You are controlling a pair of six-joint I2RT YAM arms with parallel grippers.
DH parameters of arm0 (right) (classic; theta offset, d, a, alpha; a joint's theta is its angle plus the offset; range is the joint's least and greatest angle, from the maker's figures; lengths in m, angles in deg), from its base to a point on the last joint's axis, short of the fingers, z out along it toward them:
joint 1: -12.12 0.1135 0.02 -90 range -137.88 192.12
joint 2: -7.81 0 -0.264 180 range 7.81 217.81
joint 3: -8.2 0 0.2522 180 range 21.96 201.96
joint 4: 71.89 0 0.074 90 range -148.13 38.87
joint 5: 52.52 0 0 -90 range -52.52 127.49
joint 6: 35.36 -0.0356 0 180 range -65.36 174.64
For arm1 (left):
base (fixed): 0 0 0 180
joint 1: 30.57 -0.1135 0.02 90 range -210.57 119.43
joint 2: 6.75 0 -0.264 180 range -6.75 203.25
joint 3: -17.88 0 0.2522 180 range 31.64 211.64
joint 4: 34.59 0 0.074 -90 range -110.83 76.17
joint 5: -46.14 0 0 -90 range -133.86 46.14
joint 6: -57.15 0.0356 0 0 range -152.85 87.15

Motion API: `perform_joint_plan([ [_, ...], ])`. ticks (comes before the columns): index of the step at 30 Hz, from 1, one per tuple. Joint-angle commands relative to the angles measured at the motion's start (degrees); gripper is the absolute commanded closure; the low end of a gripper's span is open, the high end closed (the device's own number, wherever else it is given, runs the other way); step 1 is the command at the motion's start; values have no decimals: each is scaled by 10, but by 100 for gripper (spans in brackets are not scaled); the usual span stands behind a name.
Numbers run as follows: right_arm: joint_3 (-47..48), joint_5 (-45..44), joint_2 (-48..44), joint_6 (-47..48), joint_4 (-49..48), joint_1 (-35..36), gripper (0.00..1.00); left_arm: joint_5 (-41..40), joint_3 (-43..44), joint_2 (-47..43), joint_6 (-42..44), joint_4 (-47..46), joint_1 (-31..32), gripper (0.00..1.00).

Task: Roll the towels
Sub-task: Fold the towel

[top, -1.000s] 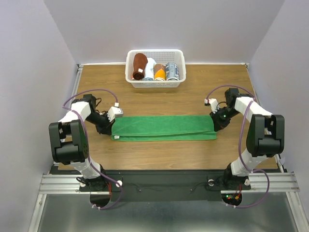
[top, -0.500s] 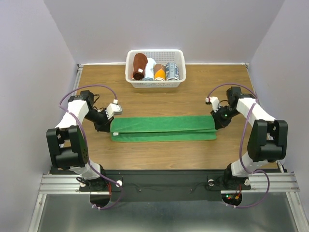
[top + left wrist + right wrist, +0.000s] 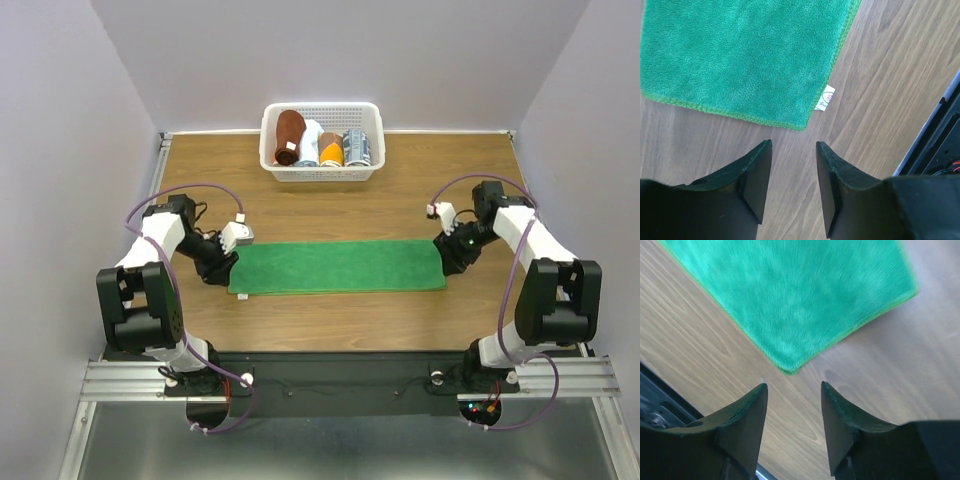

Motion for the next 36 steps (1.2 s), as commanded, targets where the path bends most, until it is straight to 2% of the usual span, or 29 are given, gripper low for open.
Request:
perform_joint_plan([
  [1, 74, 56, -5, -27, 18, -4, 52, 25, 31, -29, -29, 2, 1, 49],
  [3, 98, 68, 25, -54, 22, -1, 59, 36, 39, -28, -90, -49, 5, 52],
  [4, 109, 69, 55, -63, 20, 1, 66, 39, 41, -26, -114, -69, 8, 54],
  [5, 127, 73, 71, -87, 17, 8, 68, 39, 44, -21, -182, -115, 16, 61],
  [6, 136, 72, 83, -103, 11, 13, 69, 42, 46, -16, -183, -130, 21, 62],
  [7, 143, 70, 106, -118, -6, 16, 69, 44, 46, -12, -236, -145, 26, 63],
  [10, 159, 39, 145, -155, -35, 33, 70, 49, 41, -1, -314, -195, 45, 64],
  [12, 159, 4, 163, -170, -47, 32, 70, 2, 7, -13, -382, -280, 53, 64],
  [14, 152, -31, 187, -186, -61, 33, 69, -63, -28, -16, -448, -349, 69, 70],
  [16, 138, -53, 199, -195, -80, 32, 69, -100, -43, -7, -493, -376, 102, 73],
  [18, 129, -87, 216, -213, -110, 33, 69, -144, -49, 24, -524, -408, 108, 81],
  [20, 140, -100, 233, -229, -123, 33, 69, -145, -37, 51, -539, -417, 108, 88],
  [24, 192, -145, 289, -265, -136, 32, 67, -140, -19, 94, -573, -450, 109, 89],
  [27, 231, -167, 300, -275, -138, 33, 67, -144, -5, 84, -578, -465, 114, 89],
  [29, 238, -165, 286, -277, -138, 33, 62, -139, 5, 74, -578, -465, 114, 87],
  [33, 223, -141, 222, -300, -127, 28, 48, -118, -9, -12, -566, -474, 114, 70],
  [34, 216, -135, 206, -303, -121, 24, 41, -116, -16, -34, -563, -479, 114, 64],
  [35, 202, -131, 171, -308, -116, 20, 38, -112, -32, -79, -561, -494, 114, 51],
  [36, 194, -131, 157, -311, -113, 18, 36, -117, -42, -101, -563, -505, 114, 45],
])
